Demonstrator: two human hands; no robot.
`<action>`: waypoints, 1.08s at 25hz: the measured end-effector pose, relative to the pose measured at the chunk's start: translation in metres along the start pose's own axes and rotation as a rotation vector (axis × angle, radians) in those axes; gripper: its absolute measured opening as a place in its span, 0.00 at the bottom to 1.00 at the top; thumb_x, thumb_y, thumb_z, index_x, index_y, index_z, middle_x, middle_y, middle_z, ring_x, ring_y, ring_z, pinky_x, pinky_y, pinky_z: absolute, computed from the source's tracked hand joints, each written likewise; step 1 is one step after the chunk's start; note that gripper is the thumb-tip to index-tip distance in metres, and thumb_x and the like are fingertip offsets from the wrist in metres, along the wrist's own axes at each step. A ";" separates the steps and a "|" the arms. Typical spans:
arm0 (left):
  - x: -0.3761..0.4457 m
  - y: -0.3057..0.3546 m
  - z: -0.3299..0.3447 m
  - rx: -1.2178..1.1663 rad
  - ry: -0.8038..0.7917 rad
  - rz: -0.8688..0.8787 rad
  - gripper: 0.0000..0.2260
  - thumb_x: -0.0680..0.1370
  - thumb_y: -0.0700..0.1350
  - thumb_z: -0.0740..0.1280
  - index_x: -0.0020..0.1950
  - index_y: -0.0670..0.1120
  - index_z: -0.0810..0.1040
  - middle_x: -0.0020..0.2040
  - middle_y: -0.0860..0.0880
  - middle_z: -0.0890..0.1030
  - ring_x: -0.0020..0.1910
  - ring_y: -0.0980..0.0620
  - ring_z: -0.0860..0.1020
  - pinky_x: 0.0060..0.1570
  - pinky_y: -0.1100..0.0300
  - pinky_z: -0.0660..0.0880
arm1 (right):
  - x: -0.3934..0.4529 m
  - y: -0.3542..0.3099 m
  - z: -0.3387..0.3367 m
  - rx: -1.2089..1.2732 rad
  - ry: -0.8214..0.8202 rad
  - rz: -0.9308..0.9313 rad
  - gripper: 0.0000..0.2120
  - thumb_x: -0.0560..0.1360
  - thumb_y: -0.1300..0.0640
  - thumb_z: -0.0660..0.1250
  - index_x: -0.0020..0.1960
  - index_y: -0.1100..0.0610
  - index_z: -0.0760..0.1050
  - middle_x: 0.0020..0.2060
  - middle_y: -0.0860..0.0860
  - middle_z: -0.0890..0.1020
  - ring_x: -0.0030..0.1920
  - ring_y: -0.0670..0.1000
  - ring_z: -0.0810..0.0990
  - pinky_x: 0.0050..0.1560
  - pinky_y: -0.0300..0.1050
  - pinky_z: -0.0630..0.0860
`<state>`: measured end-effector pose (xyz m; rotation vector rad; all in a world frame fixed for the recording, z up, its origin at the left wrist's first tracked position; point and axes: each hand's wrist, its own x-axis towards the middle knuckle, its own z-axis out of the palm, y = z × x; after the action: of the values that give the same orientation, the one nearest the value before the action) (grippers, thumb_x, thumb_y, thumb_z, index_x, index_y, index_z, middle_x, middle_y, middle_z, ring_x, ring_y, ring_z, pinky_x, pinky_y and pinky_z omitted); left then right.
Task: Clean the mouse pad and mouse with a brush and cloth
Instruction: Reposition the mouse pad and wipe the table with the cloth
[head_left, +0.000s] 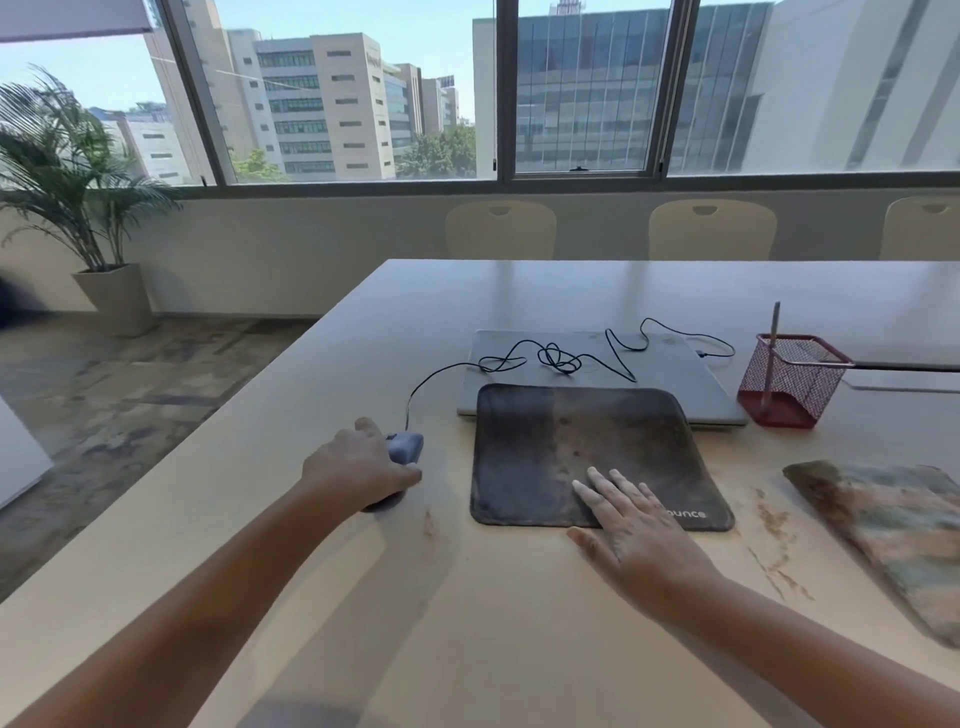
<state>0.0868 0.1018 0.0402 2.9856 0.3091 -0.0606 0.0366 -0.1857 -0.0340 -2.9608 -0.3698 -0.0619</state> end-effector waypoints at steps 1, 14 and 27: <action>0.008 0.002 0.001 -0.020 0.022 0.001 0.29 0.69 0.62 0.66 0.58 0.42 0.64 0.46 0.46 0.71 0.44 0.48 0.72 0.40 0.57 0.69 | 0.000 0.000 0.001 0.009 0.009 0.003 0.30 0.78 0.37 0.44 0.76 0.46 0.47 0.77 0.44 0.47 0.76 0.45 0.41 0.74 0.43 0.37; 0.067 0.012 0.032 -0.088 0.268 -0.058 0.30 0.71 0.60 0.66 0.60 0.38 0.66 0.55 0.40 0.74 0.54 0.40 0.74 0.50 0.51 0.72 | -0.002 0.000 0.003 0.056 0.039 0.004 0.28 0.78 0.38 0.46 0.76 0.46 0.50 0.77 0.44 0.50 0.76 0.44 0.43 0.73 0.42 0.37; 0.004 0.072 0.032 -0.099 0.416 0.467 0.30 0.76 0.57 0.61 0.72 0.43 0.59 0.75 0.44 0.57 0.71 0.44 0.60 0.67 0.49 0.59 | -0.002 0.010 -0.010 0.078 -0.065 0.002 0.30 0.78 0.37 0.48 0.76 0.47 0.50 0.77 0.45 0.50 0.76 0.46 0.44 0.74 0.45 0.38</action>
<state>0.1044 0.0286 0.0183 2.8618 -0.3406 0.6055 0.0368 -0.1975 -0.0263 -2.8913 -0.3684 0.0476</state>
